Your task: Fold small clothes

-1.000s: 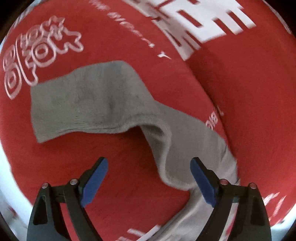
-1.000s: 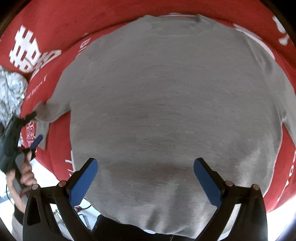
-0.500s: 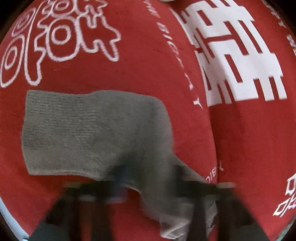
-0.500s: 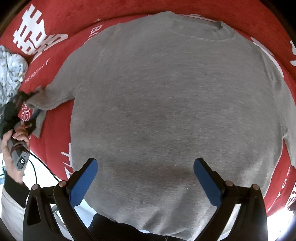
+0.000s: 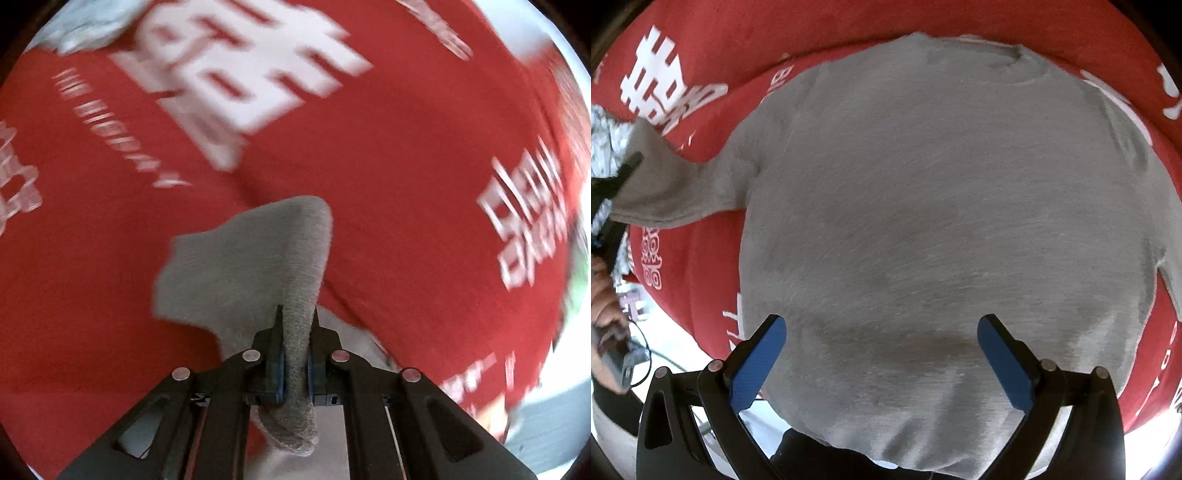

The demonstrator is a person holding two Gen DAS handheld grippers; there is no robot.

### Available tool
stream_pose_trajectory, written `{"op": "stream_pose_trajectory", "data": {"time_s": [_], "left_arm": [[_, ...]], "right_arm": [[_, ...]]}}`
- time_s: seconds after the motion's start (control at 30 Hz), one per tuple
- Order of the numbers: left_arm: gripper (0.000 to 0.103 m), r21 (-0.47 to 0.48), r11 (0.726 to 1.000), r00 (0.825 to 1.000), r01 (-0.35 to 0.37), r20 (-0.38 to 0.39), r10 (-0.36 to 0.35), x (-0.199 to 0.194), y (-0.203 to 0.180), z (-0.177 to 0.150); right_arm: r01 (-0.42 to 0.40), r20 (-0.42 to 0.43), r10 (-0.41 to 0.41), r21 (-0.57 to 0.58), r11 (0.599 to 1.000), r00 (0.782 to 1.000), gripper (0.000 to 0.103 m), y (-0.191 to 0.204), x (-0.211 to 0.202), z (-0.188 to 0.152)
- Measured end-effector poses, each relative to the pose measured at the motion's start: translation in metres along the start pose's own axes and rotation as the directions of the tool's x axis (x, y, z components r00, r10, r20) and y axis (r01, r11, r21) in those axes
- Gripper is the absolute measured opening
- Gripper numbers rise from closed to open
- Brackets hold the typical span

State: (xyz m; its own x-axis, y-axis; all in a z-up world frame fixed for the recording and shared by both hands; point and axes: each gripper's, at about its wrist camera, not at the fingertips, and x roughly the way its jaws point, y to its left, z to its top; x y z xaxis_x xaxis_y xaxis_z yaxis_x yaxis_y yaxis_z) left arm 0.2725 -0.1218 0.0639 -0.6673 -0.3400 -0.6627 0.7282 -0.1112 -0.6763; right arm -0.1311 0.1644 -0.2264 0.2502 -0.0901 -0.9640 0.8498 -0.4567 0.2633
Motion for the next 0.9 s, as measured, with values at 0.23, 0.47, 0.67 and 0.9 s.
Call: {"op": "stream_pose_trajectory", "data": {"time_s": [0.23, 0.47, 0.67, 0.9], "left_arm": [[0.009, 0.263, 0.961, 0.98, 0.087, -0.194, -0.036, 0.074, -0.126, -0.051], [0.009, 0.461, 0.884, 0.916, 0.078, -0.383, 0.12, 0.177, -0.191, -0.13], [0.055, 0.581, 0.813, 0.873, -0.046, -0.372, 0.315, 0.194, -0.182, -0.164], [0.082, 0.62, 0.771, 0.912, -0.143, -0.219, 0.346, 0.117, -0.165, -0.117]], "right_arm": [[-0.018, 0.076, 0.008, 0.142, 0.99, 0.997, 0.103, -0.053, -0.026, -0.004], [-0.017, 0.094, -0.012, 0.309, 0.951, 0.996, 0.103, -0.122, -0.027, -0.024], [-0.012, 0.084, -0.023, 0.392, 0.92, 0.996, 0.103, -0.152, -0.018, -0.035], [0.072, 0.19, -0.119, 0.237, 0.969, 0.975, 0.103, -0.113, -0.046, -0.004]]}}
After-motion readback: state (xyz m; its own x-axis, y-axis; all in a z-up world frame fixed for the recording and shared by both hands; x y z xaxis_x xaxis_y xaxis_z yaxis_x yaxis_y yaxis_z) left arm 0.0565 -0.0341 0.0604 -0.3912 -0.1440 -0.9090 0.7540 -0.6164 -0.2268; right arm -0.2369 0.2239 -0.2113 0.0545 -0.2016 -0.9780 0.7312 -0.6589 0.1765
